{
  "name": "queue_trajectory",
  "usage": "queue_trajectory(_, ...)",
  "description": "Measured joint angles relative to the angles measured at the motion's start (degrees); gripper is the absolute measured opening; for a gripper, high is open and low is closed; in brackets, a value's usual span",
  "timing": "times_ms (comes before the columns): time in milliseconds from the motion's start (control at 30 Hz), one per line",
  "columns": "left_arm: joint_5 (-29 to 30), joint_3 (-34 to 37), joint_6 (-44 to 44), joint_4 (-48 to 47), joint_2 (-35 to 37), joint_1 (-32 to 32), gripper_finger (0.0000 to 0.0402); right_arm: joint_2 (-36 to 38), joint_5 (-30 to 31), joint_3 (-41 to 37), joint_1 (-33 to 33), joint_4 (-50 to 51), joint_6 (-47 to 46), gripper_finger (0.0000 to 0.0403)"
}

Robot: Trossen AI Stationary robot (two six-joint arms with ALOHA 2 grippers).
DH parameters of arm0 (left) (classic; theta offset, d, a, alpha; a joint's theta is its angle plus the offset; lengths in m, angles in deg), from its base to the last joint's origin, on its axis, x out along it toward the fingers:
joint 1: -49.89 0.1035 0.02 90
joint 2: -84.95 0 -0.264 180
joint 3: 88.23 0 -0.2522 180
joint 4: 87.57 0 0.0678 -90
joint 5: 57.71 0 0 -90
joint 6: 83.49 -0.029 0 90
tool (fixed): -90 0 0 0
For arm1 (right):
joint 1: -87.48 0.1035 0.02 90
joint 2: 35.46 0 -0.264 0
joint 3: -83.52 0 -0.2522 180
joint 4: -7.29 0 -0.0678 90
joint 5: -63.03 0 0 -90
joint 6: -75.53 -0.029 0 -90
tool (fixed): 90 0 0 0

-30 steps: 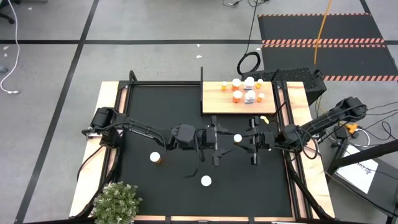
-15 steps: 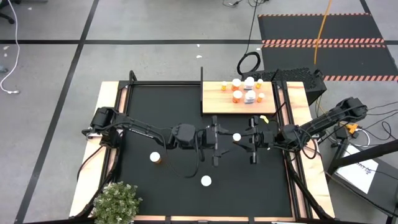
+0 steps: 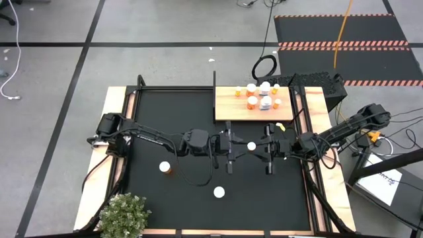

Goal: Pick and place medicine bottles onto shelf by color
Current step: Put the small orange pill bottle on the shelf aligned with the other small orange pill bottle

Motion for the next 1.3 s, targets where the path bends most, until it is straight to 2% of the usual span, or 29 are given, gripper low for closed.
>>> queue_trajectory(133,0.05,-0.02,-0.23,-0.83,0.04,0.24,0.0114,-0.02,1.97,0.0,0.06,0.23,-0.34,0.0106)
queue_trajectory(233,0.07,-0.02,-0.23,-2.13,0.04,0.54,0.0114,0.0,3.63,0.0,0.41,1.11,-0.99,0.0126)
queue_trajectory(367,0.0,-0.02,-0.2,-4.11,0.04,1.24,0.0114,0.72,5.93,0.0,0.5,4.08,-4.15,0.0176)
queue_trajectory(533,-0.4,-0.02,0.25,-7.02,-0.05,2.39,0.0114,4.16,8.15,0.0,0.39,12.5,-10.09,0.0248)
queue_trajectory(667,-0.29,-0.02,0.71,-8.84,-0.07,3.21,0.0113,9.38,9.49,0.02,0.42,21.15,-13.51,0.0279)
queue_trajectory(800,0.04,0.0,1.1,-10.38,-0.11,3.82,0.0113,15.01,9.36,1.86,0.44,33.56,-18.1,0.0285)
queue_trajectory(933,0.04,0.0,1.23,-12.63,-0.11,4.64,0.0113,17.1,9.33,7.67,0.44,49.72,-23.24,0.0282)
queue_trajectory(1100,0.08,0.0,2.24,-18.27,-0.27,5.65,0.0113,13.06,9.26,17.05,0.52,66.24,-29.0,0.0281)
queue_trajectory(1300,0.07,0.0,2.83,-19.07,-3.14,5.56,0.0113,5.73,8.37,21.65,0.52,69.02,-29.07,0.0281)
